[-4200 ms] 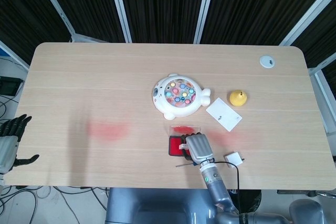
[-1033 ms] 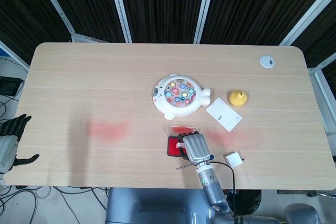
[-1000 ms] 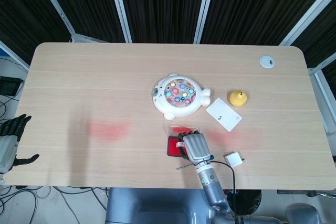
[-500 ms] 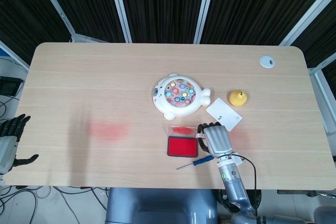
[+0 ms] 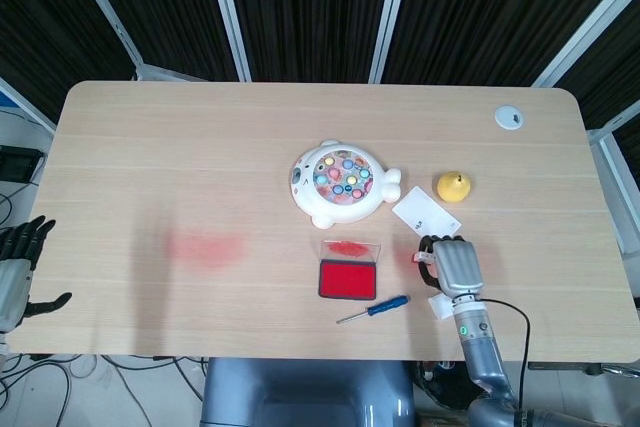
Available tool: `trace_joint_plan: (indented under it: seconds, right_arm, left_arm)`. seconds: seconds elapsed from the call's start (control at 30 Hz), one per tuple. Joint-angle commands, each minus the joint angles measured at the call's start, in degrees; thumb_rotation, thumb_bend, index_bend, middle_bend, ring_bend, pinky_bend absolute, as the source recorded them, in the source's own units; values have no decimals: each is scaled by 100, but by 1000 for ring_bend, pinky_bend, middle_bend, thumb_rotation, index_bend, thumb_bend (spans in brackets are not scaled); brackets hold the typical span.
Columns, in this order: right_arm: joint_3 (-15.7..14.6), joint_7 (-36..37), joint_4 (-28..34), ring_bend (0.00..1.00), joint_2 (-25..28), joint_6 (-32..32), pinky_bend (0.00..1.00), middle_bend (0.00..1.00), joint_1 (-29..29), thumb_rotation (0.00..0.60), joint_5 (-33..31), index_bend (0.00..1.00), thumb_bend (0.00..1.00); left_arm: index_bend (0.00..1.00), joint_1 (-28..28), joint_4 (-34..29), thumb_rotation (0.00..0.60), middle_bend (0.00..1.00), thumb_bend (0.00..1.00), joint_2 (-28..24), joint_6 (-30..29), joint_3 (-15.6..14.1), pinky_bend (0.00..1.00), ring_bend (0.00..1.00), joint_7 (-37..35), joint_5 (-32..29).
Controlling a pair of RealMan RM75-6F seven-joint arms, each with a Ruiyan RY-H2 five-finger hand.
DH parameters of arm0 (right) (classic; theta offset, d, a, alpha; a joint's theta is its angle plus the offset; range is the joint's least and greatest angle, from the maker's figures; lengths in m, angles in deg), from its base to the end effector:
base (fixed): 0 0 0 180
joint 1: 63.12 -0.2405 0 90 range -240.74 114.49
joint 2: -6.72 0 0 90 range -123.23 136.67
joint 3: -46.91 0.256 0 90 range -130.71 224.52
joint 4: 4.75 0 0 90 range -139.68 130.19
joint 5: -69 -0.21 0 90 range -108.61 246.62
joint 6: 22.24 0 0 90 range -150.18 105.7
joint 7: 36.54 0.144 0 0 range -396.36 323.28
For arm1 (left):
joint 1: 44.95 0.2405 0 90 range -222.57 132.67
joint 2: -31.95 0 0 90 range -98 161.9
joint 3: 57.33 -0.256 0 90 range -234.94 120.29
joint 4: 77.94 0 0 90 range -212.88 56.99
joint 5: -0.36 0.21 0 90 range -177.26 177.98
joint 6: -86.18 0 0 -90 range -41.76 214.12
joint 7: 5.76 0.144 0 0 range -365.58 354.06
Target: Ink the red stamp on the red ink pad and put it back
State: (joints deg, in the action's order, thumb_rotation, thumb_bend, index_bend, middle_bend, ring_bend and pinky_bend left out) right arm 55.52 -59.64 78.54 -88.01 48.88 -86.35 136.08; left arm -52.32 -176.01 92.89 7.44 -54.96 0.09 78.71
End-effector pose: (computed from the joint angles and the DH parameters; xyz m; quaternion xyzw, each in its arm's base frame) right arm -0.2293 -0.2740 -0.0137 0.6337 -0.4327 0.3602 0.5305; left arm -0.3111 0.1896 0.1579 -0.5999 -0.4223 -0.3279 0.5952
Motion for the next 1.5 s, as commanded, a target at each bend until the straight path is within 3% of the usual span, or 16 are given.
trace_joint_plan:
  seconds: [0.03,0.47,1.5]
  right_arm:
    - [7,151,-196,481,-114,-75,440,609,3,600,-8,779,547]
    - [65,312,-691,429,-421,-223,397,578,-29,600,-66,779,504]
    - [112,29,-825,409,-534,-394,393,554,-32,600,-349,778,452]
  left_arm:
    - [0,2,8,600,0,42,11,-6,1,0,0,11,-1]
    - [0,-1,6,600,0,42,18,35,18,0,0,17,-65]
    - [0,1,7,600,0,42,37,44,16,0,0,68,-73]
